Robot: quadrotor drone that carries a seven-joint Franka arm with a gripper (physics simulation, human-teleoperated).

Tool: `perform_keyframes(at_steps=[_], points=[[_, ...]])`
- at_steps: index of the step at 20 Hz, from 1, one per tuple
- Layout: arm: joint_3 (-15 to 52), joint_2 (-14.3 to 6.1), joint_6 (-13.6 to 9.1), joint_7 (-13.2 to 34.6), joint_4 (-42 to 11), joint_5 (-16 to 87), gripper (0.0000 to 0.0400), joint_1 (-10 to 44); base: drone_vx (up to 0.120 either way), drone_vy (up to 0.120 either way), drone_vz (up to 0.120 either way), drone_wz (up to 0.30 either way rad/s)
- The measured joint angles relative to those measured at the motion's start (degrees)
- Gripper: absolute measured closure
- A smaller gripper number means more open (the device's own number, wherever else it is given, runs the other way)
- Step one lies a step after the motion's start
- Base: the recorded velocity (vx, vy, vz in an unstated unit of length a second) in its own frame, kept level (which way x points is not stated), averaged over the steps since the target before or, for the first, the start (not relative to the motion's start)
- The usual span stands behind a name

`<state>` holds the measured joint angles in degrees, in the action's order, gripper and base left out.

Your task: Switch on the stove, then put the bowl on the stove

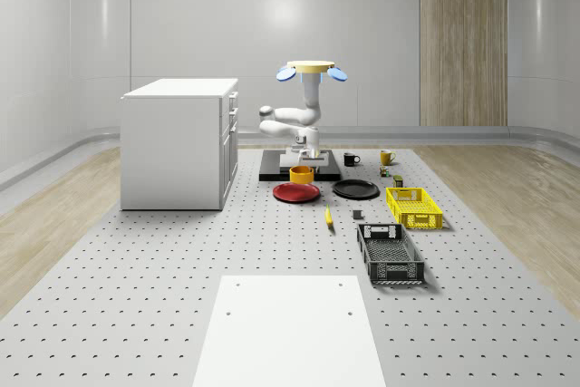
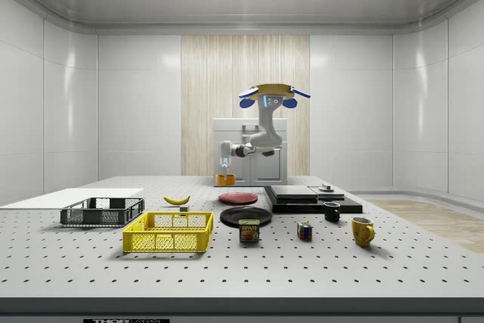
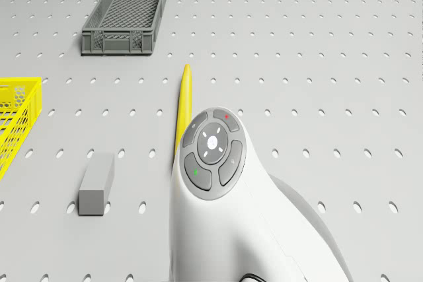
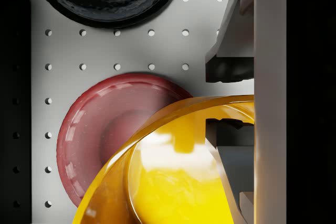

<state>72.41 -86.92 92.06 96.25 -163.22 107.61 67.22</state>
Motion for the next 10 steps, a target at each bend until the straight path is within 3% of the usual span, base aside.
perform_keyframes(at_steps=[10], points=[[0.0,-0.1,0.1,0.0,0.0,-0.1,0.03,0.0,-0.12,0.0,0.0,0.0]])
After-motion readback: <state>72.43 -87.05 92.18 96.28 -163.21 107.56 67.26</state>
